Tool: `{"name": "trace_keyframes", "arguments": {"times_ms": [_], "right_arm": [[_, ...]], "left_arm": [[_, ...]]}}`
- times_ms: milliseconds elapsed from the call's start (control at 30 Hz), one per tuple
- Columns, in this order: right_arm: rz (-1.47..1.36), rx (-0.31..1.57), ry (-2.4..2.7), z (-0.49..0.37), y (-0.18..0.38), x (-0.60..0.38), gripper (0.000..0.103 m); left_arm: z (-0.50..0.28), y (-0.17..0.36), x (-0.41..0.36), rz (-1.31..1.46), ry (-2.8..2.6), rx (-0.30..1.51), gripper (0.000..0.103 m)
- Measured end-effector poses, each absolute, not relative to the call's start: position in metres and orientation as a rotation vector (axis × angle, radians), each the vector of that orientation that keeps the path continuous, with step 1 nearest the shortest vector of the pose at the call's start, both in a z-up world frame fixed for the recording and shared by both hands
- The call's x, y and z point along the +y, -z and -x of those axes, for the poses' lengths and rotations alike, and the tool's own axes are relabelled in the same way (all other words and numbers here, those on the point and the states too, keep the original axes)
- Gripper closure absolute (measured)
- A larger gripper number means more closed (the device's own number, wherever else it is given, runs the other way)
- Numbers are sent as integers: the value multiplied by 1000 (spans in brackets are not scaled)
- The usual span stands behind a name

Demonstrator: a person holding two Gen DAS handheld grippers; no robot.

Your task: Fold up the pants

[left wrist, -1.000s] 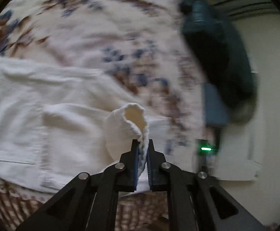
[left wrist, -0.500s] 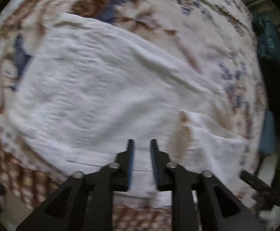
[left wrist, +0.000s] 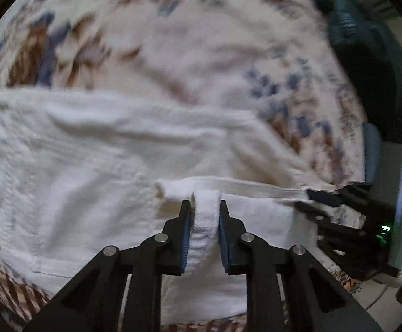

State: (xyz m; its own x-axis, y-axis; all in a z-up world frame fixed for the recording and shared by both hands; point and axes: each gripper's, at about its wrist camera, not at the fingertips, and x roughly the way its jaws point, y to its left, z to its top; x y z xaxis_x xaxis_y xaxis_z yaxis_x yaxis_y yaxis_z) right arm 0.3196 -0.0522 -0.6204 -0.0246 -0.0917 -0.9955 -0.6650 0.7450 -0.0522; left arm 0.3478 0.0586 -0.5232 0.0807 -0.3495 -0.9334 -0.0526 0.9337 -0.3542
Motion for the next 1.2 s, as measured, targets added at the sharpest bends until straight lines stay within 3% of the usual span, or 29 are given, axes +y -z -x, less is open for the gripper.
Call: {"name": "trace_keyframes", "arguments": {"times_ms": [100,300,367,400,433,500,667,733,1000,1200], "right_arm": [[533,1513,-440,-315,609,-61,84],[319,1550,-335,-328,612,-85,84],[257,1577,-322,-333,612,-92,79],[209,1580,-315,-335,608,-98,70],[155,1586,-307,-337,603,-106,53],[49,1582,-265,-337,592,-129,35],[-166,1595,-120,-306,576,-183,32],[-227,1632,-55,-285,586,-201,27],[-226,1782,64,-238,645,-226,27],[-207,1812,103,-240,652,-231,21]], "left_arm": [[-350,515,57,350,220,1452,88],[-364,565,69,385,149,1559,84],[-365,568,73,431,159,1584,80],[-365,569,76,453,153,1606,80],[-364,567,79,473,140,1613,76],[-360,559,90,518,115,1609,71],[-345,533,102,521,70,1556,34],[-335,532,93,490,93,1572,27],[-295,589,40,82,26,1691,27],[-294,579,53,195,8,1652,27]]}}
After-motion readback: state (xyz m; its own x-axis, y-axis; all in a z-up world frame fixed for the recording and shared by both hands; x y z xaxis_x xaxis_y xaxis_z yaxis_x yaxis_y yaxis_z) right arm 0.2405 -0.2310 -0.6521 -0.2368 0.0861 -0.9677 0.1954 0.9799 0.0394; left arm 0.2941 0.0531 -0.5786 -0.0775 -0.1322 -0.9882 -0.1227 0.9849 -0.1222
